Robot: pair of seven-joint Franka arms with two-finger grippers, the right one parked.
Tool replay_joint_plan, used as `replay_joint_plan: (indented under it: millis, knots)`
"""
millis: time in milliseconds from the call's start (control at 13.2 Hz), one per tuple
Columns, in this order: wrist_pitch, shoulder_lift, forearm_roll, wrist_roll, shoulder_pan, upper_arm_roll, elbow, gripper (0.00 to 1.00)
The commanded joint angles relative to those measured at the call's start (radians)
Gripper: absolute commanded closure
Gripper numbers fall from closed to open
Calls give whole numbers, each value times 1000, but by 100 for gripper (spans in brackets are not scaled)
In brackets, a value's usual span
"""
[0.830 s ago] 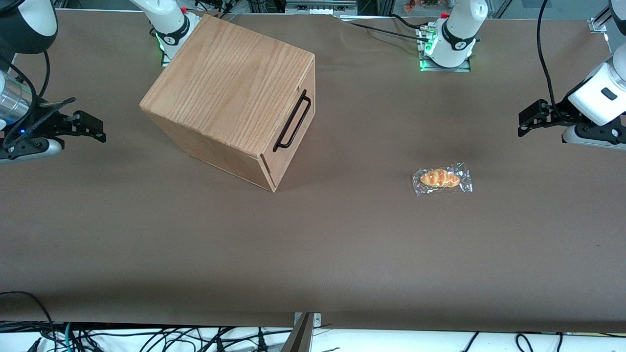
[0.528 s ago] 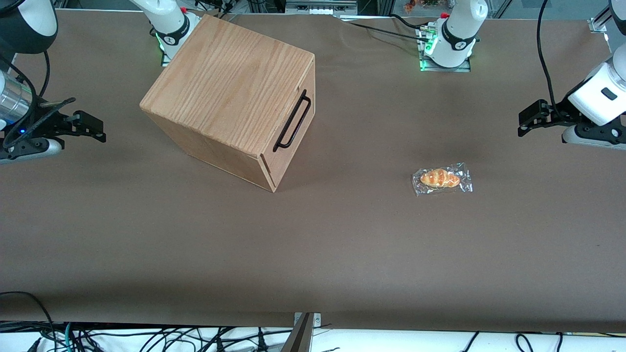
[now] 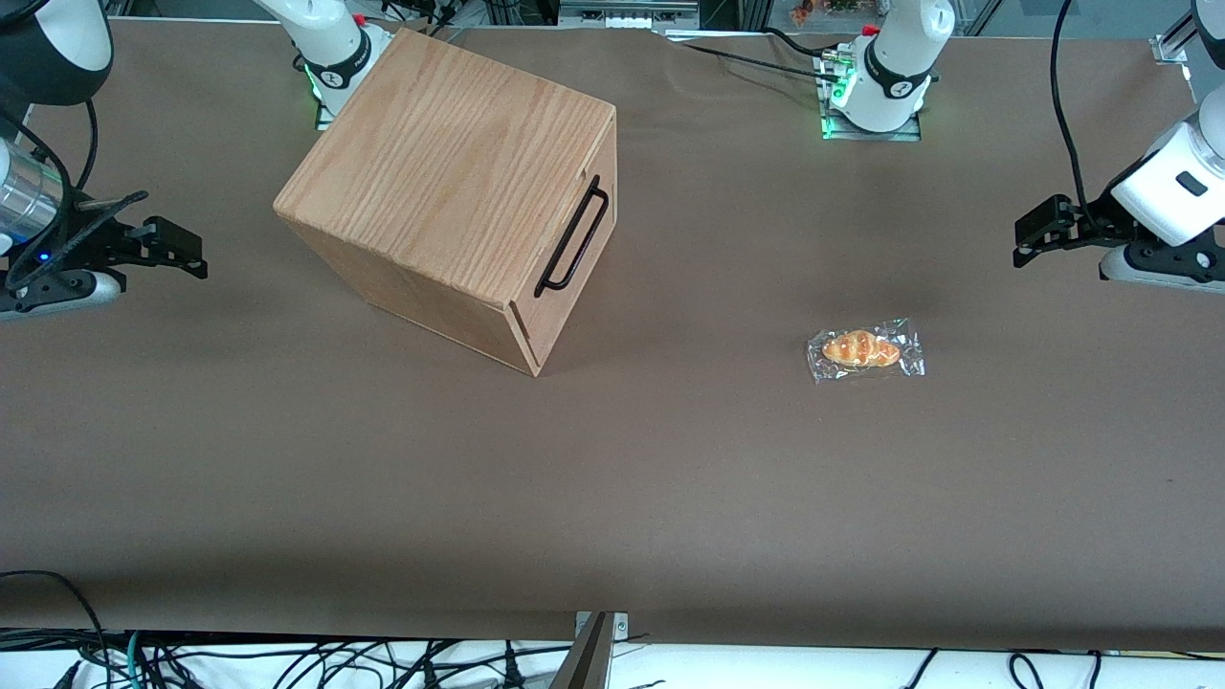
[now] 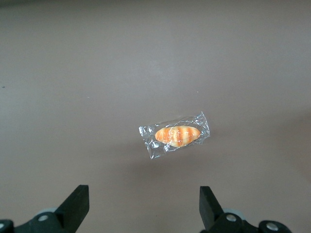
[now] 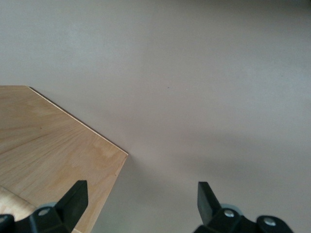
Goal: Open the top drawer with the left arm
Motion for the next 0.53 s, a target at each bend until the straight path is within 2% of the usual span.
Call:
replay_joint_plan:
  millis: [0, 453]
  knots:
    - [-2, -5, -17, -26, 0, -2, -4, 0]
    - [-5, -3, -20, -29, 0, -2, 2, 0]
